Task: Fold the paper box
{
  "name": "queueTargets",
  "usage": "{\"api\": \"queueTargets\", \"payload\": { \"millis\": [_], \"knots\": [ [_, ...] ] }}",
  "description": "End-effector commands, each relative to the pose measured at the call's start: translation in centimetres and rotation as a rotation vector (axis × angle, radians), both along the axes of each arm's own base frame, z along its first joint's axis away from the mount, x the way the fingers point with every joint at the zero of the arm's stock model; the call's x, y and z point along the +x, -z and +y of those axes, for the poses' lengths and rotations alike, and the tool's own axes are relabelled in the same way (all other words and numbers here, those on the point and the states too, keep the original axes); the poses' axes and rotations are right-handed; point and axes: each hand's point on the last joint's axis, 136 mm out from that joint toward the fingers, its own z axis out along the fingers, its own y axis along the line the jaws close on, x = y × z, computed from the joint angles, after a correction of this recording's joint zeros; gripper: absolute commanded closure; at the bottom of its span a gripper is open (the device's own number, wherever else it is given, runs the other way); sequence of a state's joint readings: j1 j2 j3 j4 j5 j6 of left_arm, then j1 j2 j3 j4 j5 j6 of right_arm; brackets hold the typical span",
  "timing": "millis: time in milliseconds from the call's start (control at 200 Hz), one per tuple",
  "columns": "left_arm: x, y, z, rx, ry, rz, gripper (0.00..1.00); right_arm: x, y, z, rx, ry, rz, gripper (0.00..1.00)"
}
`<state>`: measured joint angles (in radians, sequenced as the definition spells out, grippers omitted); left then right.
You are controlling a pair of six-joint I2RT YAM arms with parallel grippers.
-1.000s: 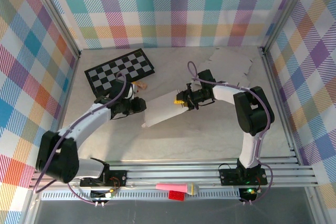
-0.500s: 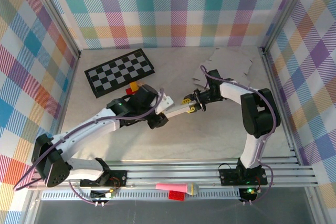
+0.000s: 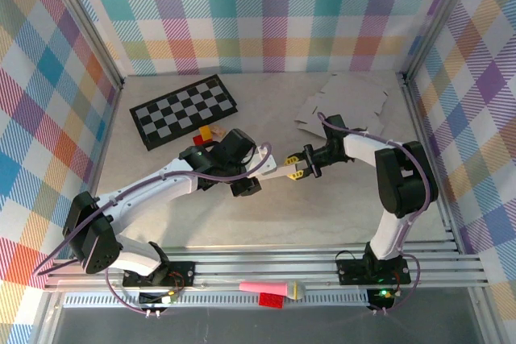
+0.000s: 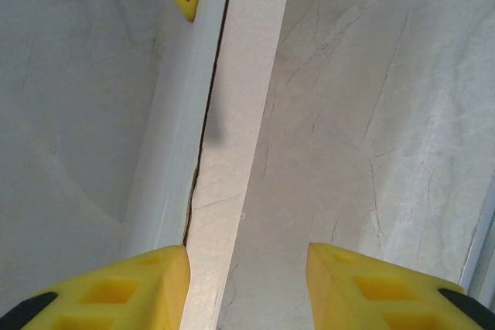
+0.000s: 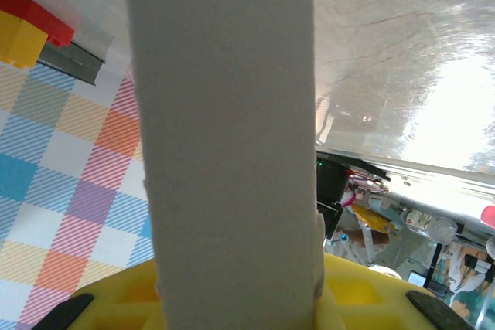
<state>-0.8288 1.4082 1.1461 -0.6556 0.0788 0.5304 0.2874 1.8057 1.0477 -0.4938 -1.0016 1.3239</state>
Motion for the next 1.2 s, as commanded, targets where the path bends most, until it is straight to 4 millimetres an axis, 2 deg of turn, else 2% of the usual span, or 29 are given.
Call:
{"api": "queueTargets", "payload": {
  "millis": [0,215,440,610,735,745,750,775,795,890,1015,1195],
  "knots": [
    [0.2,1.0,0.1,0.064,0.048,-0.021,0.55,-2.4,-0.3,0.1,-0.011,-0.006,0.142,0.73],
    [0.3,1.6,0.1,0.085,0.075,-0.022,0.52,-2.9,-0.2,-0.2,-0.023,-0.016,0.158,0.75],
    [0.2,1.0,0.3,0.037,0.085,-0.018,0.43,-3.1,0.1,-0.6,-0.026,-0.011,0.165,0.76],
    [0.2,1.2,1.1,0.046,0.087,-0.019,0.43,-3.0,0.1,-0.7,-0.031,-0.013,0.162,0.77],
    [0.8,-0.2,1.6,-0.003,0.053,-0.023,0.42,-2.9,0.2,-0.7,-0.037,-0.024,0.154,0.78],
    [0.8,-0.3,1.6,-0.005,0.052,-0.022,0.4,-2.9,0.2,-0.7,-0.039,-0.024,0.156,0.78],
    [0.7,-0.4,1.6,-0.007,0.052,-0.022,0.36,-2.9,0.2,-0.7,-0.039,-0.025,0.156,0.78],
    [0.7,-0.7,1.7,-0.014,0.049,-0.017,0.07,-2.9,0.3,-0.7,-0.04,-0.025,0.159,0.78],
    [0.7,-0.9,1.8,-0.019,0.049,-0.012,0.01,-2.9,0.3,-0.8,-0.04,-0.026,0.157,0.78],
    [0.3,-1.1,2.2,-0.014,0.057,0.008,0.0,-3.1,0.4,-0.8,-0.045,-0.029,0.159,0.78],
    [0.6,-0.1,3.0,0.037,0.046,0.002,0.0,-3.2,0.6,-0.9,-0.047,-0.027,0.163,0.79],
    [0.8,0.1,2.1,0.031,0.064,0.02,0.0,-3.1,0.7,-0.9,-0.049,-0.018,0.166,0.79]
  ]
}}
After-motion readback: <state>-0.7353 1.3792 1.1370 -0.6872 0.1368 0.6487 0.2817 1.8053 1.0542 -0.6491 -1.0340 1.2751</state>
